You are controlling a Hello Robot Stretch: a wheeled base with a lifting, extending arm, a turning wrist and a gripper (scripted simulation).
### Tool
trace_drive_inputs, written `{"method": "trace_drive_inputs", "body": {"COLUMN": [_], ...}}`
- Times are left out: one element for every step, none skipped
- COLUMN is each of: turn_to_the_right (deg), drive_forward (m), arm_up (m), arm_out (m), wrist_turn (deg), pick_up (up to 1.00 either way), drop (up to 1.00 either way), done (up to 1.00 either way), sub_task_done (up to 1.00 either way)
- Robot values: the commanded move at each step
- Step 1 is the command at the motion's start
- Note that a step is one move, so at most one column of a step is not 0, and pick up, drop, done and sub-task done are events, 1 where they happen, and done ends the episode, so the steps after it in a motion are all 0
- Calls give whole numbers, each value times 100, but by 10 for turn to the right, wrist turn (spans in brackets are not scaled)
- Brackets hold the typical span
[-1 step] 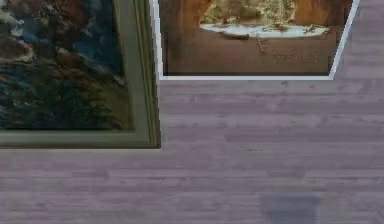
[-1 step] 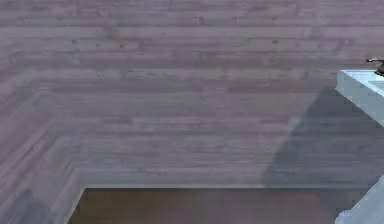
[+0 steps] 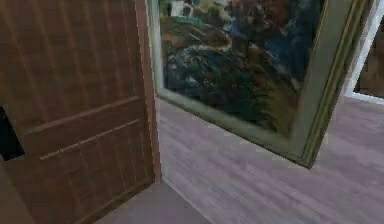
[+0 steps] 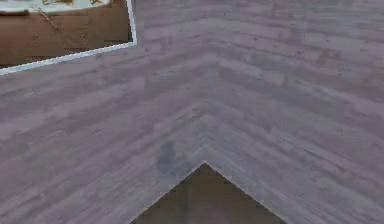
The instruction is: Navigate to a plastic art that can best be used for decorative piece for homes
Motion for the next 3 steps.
{"method": "trace_drive_inputs", "body": {"turn_to_the_right": [-450,-330,0], "drive_forward": [0,0,100], "arm_up": [0,0,0], "arm_out": [0,0,0], "wrist_turn": [0,0,0], "pick_up": [0,0,0], "drop": [0,0,0], "done": [0,0,0], "sub_task_done": [0,0,0]}}
